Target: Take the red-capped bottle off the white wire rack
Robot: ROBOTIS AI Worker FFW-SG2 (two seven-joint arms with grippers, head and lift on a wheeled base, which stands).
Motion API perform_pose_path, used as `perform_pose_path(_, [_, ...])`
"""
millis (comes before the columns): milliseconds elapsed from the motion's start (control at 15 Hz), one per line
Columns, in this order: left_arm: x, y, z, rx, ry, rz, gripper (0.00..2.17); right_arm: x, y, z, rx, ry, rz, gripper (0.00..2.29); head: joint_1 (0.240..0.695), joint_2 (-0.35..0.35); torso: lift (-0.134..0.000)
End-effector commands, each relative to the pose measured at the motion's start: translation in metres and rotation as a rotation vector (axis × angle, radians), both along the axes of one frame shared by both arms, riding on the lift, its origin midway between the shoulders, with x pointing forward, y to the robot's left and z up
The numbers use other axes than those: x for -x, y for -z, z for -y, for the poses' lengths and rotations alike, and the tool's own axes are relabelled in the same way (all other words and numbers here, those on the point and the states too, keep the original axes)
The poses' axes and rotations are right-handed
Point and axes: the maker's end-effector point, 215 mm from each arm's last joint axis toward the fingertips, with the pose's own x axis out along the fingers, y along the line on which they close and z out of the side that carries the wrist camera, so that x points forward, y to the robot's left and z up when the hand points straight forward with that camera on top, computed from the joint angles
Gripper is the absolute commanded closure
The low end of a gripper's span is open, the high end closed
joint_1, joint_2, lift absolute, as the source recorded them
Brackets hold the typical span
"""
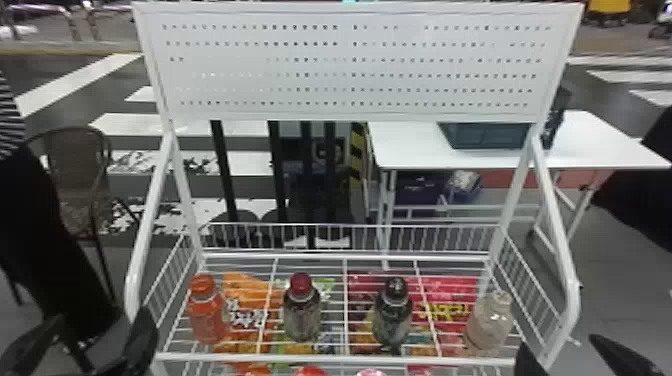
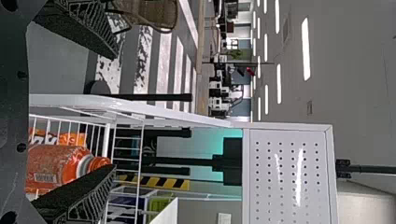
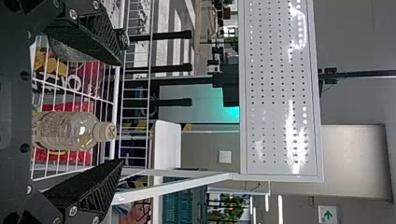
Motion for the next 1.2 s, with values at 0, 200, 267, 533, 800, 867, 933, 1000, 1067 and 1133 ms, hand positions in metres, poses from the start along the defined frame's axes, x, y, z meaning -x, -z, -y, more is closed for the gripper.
perform_pose_path(0, [-0.001,-0.001,0.000,0.000,0.000,0.002,0.05,0.000,-0.001,0.001,0.001,0.002,0.002,0.15,0.499,0.000,0.000])
perform_pose_path(200, [-0.001,-0.001,0.000,-0.002,0.001,0.002,0.05,0.000,0.000,0.001,0.002,0.003,0.004,0.15,0.499,0.000,0.000])
perform_pose_path(267, [-0.001,-0.001,0.000,-0.002,0.001,0.002,0.05,0.000,0.000,0.001,0.002,0.003,0.004,0.15,0.499,0.000,0.000])
perform_pose_path(533, [-0.001,0.001,0.000,-0.001,0.000,-0.005,0.05,0.001,-0.005,0.000,0.002,0.001,0.013,0.15,0.499,0.000,0.000])
perform_pose_path(800, [0.006,0.039,0.061,0.048,0.090,-0.055,0.04,0.001,0.001,0.002,0.003,0.003,0.002,0.15,0.499,0.000,0.000])
perform_pose_path(867, [0.009,0.048,0.083,0.053,0.101,-0.048,0.05,0.001,0.001,0.002,0.006,0.003,0.002,0.15,0.499,0.000,0.000])
perform_pose_path(933, [0.014,0.059,0.114,0.050,0.140,-0.034,0.04,0.001,0.001,0.003,0.009,0.006,0.002,0.15,0.499,0.000,0.000])
perform_pose_path(1000, [0.015,0.074,0.137,0.050,0.162,-0.054,0.04,0.001,0.001,0.003,0.010,0.007,0.002,0.15,0.499,0.000,0.000])
perform_pose_path(1067, [0.017,0.086,0.159,0.066,0.194,-0.075,0.04,0.001,-0.001,0.005,0.014,0.008,0.005,0.15,0.499,0.000,0.000])
perform_pose_path(1133, [0.018,0.093,0.185,0.083,0.236,-0.086,0.04,0.002,0.000,0.006,0.016,0.010,0.003,0.15,0.499,0.000,0.000])
